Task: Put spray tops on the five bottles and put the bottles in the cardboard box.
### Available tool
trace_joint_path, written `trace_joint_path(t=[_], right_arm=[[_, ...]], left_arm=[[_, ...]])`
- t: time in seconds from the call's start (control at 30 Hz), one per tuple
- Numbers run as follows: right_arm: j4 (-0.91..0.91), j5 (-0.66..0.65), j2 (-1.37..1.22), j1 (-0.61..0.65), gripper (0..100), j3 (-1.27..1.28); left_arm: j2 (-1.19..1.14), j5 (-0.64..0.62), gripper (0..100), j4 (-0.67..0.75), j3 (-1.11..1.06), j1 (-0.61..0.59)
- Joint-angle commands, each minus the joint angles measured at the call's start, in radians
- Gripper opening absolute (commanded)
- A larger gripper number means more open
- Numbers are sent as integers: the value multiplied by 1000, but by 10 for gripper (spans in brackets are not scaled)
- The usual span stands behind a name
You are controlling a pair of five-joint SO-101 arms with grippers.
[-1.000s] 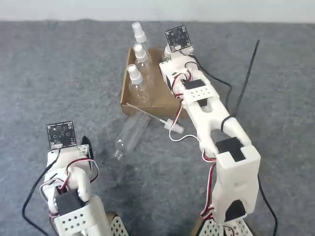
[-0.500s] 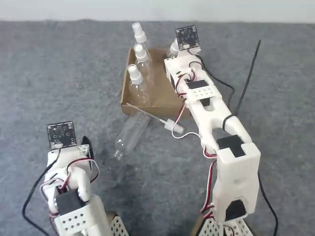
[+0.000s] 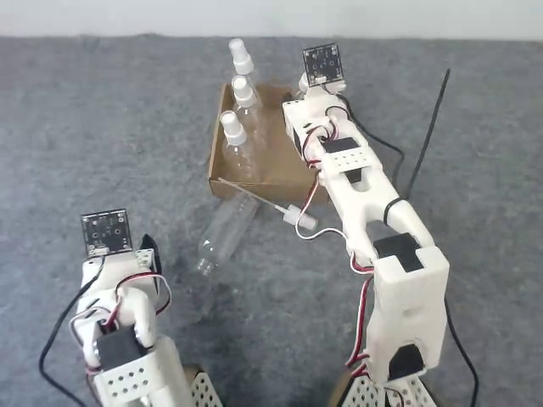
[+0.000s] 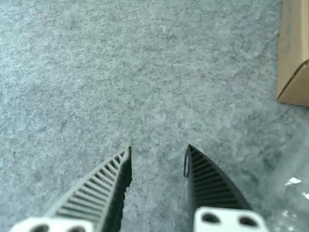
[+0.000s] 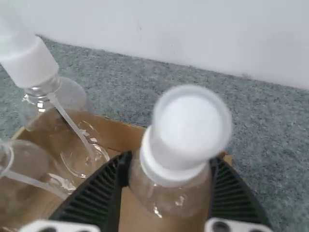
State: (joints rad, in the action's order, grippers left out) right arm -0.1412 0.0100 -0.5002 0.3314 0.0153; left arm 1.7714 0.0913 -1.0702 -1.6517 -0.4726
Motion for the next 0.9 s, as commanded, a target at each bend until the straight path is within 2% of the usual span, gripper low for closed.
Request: trace_joint_path(t=[0.0,0.23,0.87], right_arm=[[-19,5,21,-5,230,-60],[-93,8,79,-4,273,-58],[-369,11,265,39,271,-54]], left_arm=[[9,9,170,32,2,-3],[9,9,170,32,2,-3],[9,9,170,35,-4,-3]])
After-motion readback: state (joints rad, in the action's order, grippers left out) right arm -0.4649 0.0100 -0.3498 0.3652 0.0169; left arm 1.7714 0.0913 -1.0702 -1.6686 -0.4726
